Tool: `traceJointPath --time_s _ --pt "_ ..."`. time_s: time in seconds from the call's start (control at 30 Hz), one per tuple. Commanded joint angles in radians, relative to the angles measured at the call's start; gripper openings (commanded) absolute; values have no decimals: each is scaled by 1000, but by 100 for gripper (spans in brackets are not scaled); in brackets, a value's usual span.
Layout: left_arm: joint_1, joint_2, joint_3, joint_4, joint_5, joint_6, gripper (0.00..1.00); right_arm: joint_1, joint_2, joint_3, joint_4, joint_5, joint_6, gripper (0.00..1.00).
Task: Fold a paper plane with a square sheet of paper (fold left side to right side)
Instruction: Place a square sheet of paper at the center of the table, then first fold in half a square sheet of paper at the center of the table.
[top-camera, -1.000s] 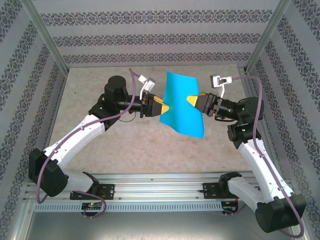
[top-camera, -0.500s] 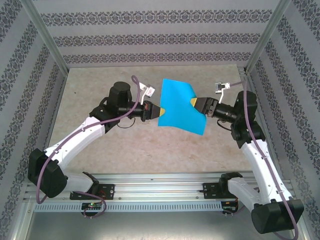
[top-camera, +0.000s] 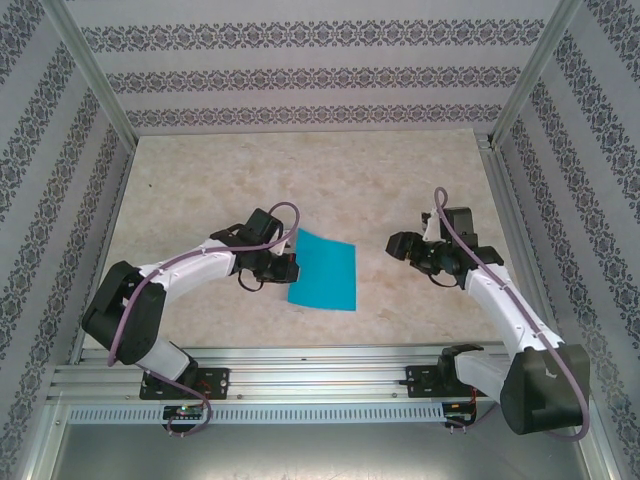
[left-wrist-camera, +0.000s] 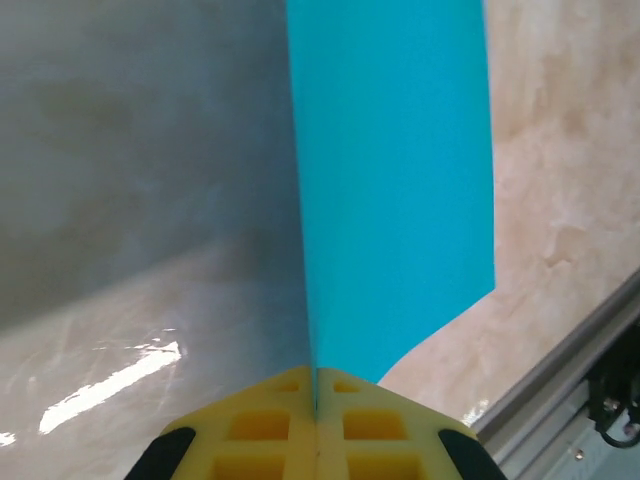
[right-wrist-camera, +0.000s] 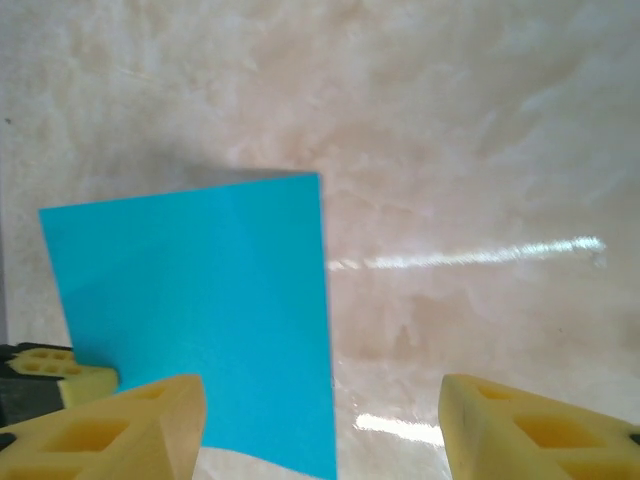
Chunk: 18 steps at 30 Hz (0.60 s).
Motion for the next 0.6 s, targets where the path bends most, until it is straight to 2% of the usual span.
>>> traceJointPath --time_s 0.0,0.27,0.47,0.57 --pt "9 -3 39 -79 -94 27 0 50 15 -35 102 56 105 62" --pt "9 50 66 -123 -113 78 1 213 106 -113 408 66 351 61" --pt "10 37 75 -78 -52 61 29 327 286 -44 460 82 374 51" --pt "9 29 76 -42 -12 45 44 360 355 -25 488 91 383 49"
